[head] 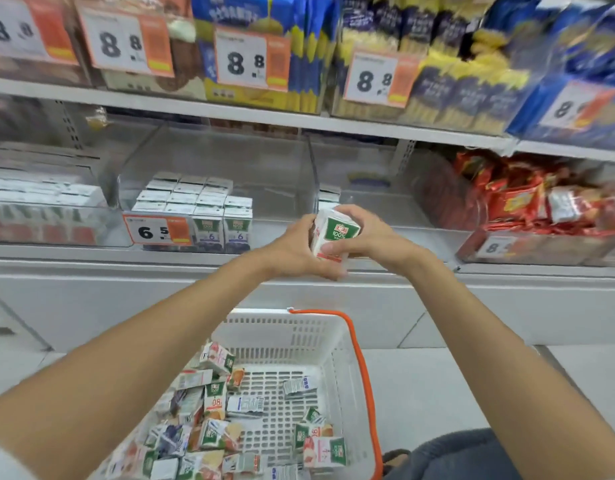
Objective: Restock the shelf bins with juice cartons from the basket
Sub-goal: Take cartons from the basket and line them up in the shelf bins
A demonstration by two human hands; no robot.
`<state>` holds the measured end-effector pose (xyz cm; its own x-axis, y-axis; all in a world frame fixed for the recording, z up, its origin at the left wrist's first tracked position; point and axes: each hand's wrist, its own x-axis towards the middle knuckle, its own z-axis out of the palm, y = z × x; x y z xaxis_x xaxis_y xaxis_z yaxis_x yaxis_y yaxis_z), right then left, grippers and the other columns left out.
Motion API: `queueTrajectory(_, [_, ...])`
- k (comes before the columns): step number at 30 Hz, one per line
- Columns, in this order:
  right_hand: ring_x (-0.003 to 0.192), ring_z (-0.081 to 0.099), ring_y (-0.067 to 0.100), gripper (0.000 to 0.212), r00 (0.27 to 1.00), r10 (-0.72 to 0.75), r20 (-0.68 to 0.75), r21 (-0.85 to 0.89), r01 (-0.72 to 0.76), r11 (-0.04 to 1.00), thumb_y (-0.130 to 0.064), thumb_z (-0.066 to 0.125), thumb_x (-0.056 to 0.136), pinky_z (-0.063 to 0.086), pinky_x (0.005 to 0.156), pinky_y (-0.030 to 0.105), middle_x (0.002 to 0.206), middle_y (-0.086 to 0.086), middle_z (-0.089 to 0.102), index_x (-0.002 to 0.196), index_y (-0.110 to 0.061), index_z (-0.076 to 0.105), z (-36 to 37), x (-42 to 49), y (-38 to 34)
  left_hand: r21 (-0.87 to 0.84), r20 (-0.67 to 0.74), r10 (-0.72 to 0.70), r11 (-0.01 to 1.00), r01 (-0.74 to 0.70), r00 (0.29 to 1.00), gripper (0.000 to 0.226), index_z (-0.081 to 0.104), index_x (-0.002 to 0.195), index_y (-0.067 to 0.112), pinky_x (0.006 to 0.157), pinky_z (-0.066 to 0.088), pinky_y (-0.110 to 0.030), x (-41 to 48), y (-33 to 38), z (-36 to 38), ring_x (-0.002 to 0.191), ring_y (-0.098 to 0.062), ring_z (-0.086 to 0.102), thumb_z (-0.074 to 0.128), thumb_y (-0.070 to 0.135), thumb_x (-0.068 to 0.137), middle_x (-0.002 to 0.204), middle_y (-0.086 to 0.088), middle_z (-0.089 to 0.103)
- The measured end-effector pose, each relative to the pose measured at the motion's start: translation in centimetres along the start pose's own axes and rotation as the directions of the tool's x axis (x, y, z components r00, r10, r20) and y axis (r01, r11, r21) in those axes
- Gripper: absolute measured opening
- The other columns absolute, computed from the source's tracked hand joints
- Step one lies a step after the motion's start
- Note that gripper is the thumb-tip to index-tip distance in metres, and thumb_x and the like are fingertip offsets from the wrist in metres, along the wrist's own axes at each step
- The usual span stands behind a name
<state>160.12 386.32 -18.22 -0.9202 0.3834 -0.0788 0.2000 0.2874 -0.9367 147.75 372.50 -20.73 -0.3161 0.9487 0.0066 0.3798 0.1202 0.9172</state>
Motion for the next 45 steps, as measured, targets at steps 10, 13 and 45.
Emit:
queueTrajectory(10, [0.079, 0.062, 0.003, 0.071, 0.891, -0.1, -0.443, -0.085, 0.07, 0.994, -0.004, 0.088, 0.062, 0.05, 0.062, 0.014, 0.097, -0.003, 0.06, 0.116, -0.016, 0.042, -10.7, 6.2, 3.0, 0.557, -0.203, -0.129, 0.8, 0.223, 0.971, 0.145, -0.013, 0.152, 0.019, 0.117, 0.025, -0.047, 8.7, -0.9, -3.2, 0.148, -0.028, 0.013, 0.078, 0.071, 0.053, 0.161, -0.008, 0.013])
queueTrajectory(13, [0.092, 0.064, 0.012, 0.074, 0.966, 0.022, -0.256, -0.178, -0.069, 0.982, -0.008, 0.088, 0.065, 0.051, 0.072, 0.021, 0.112, 0.005, 0.062, 0.12, -0.019, 0.04, -10.2, 9.1, 4.8, 0.581, -0.139, -0.174, 0.783, 0.223, 0.975, 0.147, -0.02, 0.15, 0.022, 0.115, 0.03, -0.047, 10.0, -2.3, -3.3, 0.147, -0.027, 0.017, 0.078, 0.072, 0.053, 0.162, -0.007, 0.011])
queueTrajectory(45, [0.126, 0.043, 0.013, 0.093, 0.985, 0.172, 0.026, -0.468, -0.14, 0.873, -0.076, 0.064, 0.069, 0.033, 0.095, 0.027, 0.152, -0.006, 0.036, 0.147, -0.046, 0.023, -8.4, 19.3, 6.0, 0.847, -0.238, 0.111, 0.509, 0.151, 0.965, 0.131, -0.02, 0.149, 0.019, 0.052, 0.038, -0.03, 10.7, -6.0, -2.2, 0.089, -0.021, 0.064, 0.059, 0.081, 0.064, 0.13, -0.006, 0.053])
